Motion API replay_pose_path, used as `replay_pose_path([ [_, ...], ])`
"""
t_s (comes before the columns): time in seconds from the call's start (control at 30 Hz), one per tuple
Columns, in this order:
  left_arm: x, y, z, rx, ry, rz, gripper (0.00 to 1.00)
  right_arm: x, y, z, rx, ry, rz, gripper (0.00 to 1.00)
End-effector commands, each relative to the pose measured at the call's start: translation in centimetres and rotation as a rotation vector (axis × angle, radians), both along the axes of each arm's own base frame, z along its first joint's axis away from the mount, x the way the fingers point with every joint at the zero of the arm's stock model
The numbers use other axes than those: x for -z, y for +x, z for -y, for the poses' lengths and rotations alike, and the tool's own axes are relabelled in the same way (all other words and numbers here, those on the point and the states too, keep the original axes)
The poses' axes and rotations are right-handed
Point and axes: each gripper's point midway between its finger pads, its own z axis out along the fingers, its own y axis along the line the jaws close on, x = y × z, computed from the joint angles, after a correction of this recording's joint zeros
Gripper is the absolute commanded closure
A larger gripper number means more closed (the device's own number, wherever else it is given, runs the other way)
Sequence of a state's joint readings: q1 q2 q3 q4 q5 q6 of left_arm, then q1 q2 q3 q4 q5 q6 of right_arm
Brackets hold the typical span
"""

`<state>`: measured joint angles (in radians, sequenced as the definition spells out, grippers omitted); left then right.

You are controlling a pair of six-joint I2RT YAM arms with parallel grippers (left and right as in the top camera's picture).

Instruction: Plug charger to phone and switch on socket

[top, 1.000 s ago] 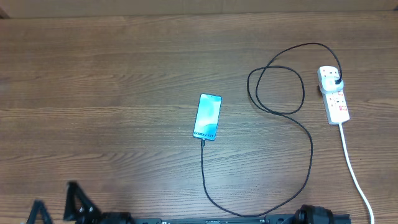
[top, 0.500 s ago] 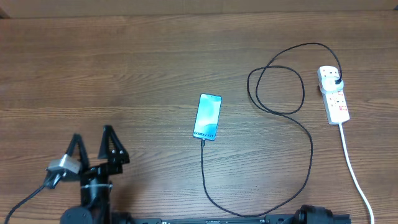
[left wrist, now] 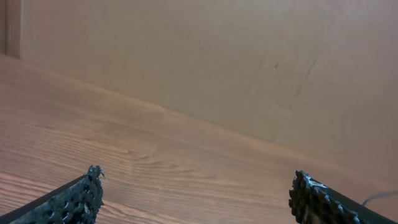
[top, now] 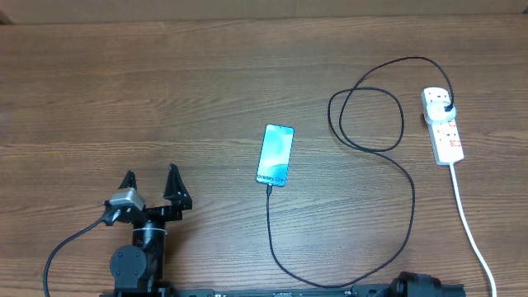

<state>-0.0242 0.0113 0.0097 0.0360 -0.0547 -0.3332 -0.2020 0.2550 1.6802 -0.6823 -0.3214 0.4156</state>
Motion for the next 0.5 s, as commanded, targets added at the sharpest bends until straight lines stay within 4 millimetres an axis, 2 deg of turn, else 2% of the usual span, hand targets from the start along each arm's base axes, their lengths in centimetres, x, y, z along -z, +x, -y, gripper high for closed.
replay_pose_path([
  [0.0,0.0,0.0,0.3,0.018,0.113,0.005,0.00,0.0,0.1,0.3,0.009,0.007,0.001,0.75],
  [0.1,0.4,0.0,0.2,0.010,0.114,-0.015,0.01,0.0,0.1,0.3,0.009,0.006,0.000,0.74],
  [0.23,2.7,-0.1,0.1,0.011,0.115,-0.109,0.00,0.0,0.1,0.3,0.009,0.006,0.000,0.72],
  [0.47,3.0,0.0,0.2,0.017,0.122,-0.122,0.01,0.0,0.1,0.3,0.009,0.006,0.000,0.70],
])
